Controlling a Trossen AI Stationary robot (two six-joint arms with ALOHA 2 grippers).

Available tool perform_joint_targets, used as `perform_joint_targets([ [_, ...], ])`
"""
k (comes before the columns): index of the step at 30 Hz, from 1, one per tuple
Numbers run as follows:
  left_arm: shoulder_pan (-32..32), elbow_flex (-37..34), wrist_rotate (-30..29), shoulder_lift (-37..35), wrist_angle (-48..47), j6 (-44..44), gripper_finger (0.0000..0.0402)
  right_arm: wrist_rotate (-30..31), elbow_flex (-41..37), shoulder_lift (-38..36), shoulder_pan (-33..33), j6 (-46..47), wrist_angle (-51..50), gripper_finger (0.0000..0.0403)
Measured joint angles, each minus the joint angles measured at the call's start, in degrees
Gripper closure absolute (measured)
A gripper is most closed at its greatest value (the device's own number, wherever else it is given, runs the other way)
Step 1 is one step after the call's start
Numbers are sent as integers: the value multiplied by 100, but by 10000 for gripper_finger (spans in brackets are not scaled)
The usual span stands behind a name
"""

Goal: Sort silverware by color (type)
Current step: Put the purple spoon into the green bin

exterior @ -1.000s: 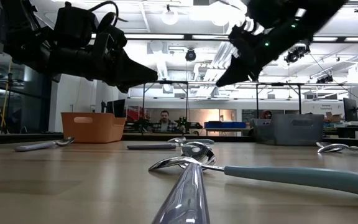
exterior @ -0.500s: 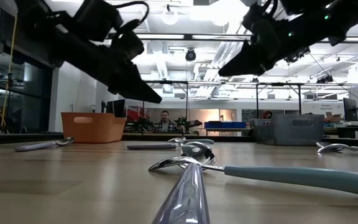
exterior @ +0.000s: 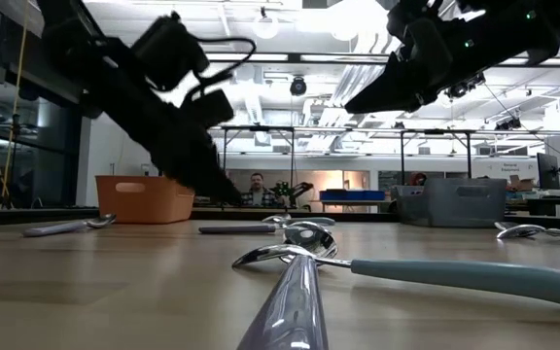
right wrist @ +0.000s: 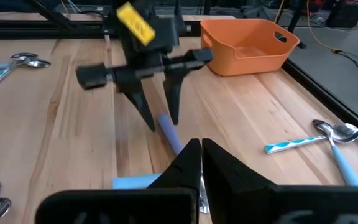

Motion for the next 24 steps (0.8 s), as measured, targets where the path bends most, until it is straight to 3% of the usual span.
perform_joint_targets([
  [11,9,515,-78,987,124,90,263,2,0,2,-2,120,-40,403],
  [24,11,571,222,976,-170,212,361,2,0,4,-2,128,-68,403],
])
